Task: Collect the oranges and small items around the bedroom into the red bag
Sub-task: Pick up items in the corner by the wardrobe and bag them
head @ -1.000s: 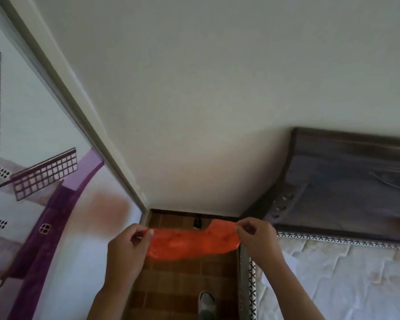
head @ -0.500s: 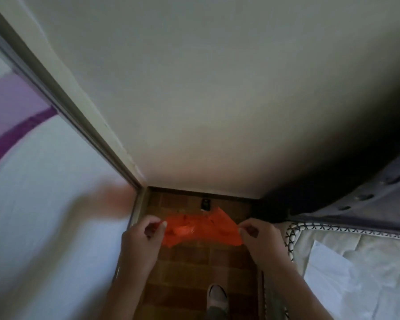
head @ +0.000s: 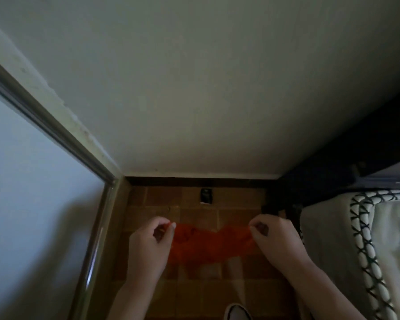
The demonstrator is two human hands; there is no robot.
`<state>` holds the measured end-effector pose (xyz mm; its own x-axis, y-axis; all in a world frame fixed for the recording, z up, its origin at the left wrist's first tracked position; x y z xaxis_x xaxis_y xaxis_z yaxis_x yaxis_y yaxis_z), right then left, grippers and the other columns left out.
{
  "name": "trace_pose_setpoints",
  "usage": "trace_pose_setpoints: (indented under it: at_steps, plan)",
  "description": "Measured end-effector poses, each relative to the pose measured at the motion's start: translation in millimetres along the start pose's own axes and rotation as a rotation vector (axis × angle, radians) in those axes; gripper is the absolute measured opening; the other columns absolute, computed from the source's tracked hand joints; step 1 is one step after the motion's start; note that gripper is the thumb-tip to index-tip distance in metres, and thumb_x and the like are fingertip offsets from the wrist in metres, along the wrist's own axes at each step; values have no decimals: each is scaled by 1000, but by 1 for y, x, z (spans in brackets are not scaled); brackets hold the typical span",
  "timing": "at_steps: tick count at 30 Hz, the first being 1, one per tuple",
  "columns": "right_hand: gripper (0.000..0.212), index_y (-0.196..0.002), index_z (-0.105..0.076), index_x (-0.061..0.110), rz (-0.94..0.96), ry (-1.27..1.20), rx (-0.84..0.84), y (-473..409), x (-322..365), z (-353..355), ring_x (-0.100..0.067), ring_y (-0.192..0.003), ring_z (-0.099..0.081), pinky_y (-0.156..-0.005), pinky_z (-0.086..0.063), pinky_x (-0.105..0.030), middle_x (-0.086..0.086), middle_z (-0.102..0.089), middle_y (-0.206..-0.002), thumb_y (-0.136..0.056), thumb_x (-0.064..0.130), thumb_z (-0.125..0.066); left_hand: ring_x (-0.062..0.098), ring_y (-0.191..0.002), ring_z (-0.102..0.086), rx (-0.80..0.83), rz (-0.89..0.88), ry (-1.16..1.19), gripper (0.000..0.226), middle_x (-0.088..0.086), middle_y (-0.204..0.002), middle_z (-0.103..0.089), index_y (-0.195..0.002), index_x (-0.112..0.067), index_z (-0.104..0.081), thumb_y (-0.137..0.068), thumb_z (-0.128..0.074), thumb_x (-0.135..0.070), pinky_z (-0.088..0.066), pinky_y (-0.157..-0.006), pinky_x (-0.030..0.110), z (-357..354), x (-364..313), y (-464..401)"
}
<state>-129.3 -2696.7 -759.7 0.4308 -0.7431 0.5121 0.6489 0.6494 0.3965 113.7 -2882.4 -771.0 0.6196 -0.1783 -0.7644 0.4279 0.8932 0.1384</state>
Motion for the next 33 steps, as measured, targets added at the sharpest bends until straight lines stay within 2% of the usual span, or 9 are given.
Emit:
trace_pose_setpoints:
  at_steps: [4, 8, 11, 16, 18, 23, 27, 30, 33]
  plan:
    - [14, -103, -69, 39, 33, 3, -27, -35, -23, -25, 2, -77, -65, -61, -54, -14, 17, -64, -92, -99, 26, -66, -2, -68, -65, 10, -44, -24, 10, -16, -75, -68, -88, -36, -69, -94, -74, -30, -54, -61, 20, -39, 24, -15]
    - [7, -97, -75, 32, 148, 22, -183, -65, -41, -48, -2, -84, -63, -73, -57, -25, 15, -65, -93, -96, 27, -70, 1, -60, -61, 1, -165, -107, 17, -15, -68, -60, -82, -39, -60, -94, -72, -36, -52, -49, 23, -69, 33, -31]
    - [6, -95, -76, 22, 349, 28, -341, -74, -37, -70, -7, -87, -58, -75, -53, -30, 12, -57, -91, -90, 27, -75, 3, -54, -52, -24, -235, -191, 28, -13, -68, -51, -75, -36, -50, -90, -74, -31, -38, -44, 18, -86, 36, -42]
    - [34, -124, -69, 31, 615, 333, -299, -67, -21, -133, -13, -125, -48, -98, -44, -33, 7, -57, -132, -98, 40, -49, 5, -81, -53, 56, -209, -210, 46, -14, -91, -47, -68, -32, -39, -83, -78, -13, -32, -59, 14, -129, 52, -54]
    - [38, -129, -67, 33, 652, 408, -213, -71, -28, -158, -15, -135, -44, -103, -43, -37, 7, -56, -142, -98, 41, -46, 4, -81, -51, 101, -234, -206, 48, -15, -88, -46, -68, -33, -37, -81, -74, -7, -30, -61, 15, -147, 54, -51]
    - [58, -149, -49, 33, 550, 512, 24, -85, -67, -218, -17, -156, -20, -121, -9, -43, 5, -33, -165, -93, 47, -43, 2, -74, -54, 264, -244, -279, 42, -12, -81, -56, -82, -38, -46, -84, -63, 0, -35, -56, 19, -172, 66, -47]
    - [69, -161, -28, 30, 433, 445, 88, -94, -97, -236, -11, -154, 12, -121, 9, -41, 5, -7, -173, -98, 44, -53, 7, -106, -68, 610, -239, -460, 60, -18, -116, -70, -125, -53, -61, -89, -60, -5, -47, -75, 12, -193, 84, -38]
    - [74, -165, -14, 25, 321, 409, 109, -99, -117, -238, -11, -157, 12, -124, 10, -38, 8, 2, -173, -102, 45, -48, 17, -118, -66, 846, -292, -647, 40, -7, -129, -68, -127, -39, -68, -96, -57, -16, -48, -88, 19, -206, 102, -18]
    - [70, -165, -14, 22, 262, 383, 116, -102, -131, -240, -8, -156, 10, -125, 3, -38, 8, -2, -173, -105, 44, -43, 24, -124, -61, 903, -270, -756, 35, 2, -140, -60, -134, -34, -65, -103, -49, -31, -44, -100, 25, -211, 129, -13]
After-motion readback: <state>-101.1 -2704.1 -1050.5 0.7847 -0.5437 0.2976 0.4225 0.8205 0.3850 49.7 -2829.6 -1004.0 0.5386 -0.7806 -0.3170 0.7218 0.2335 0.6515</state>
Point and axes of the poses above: each hand's wrist, its own y-axis away from the middle knuckle, its own z-axis out of the back of the hand, x = y × z, the point moved 8 cm from there along -y, towards the middle knuckle
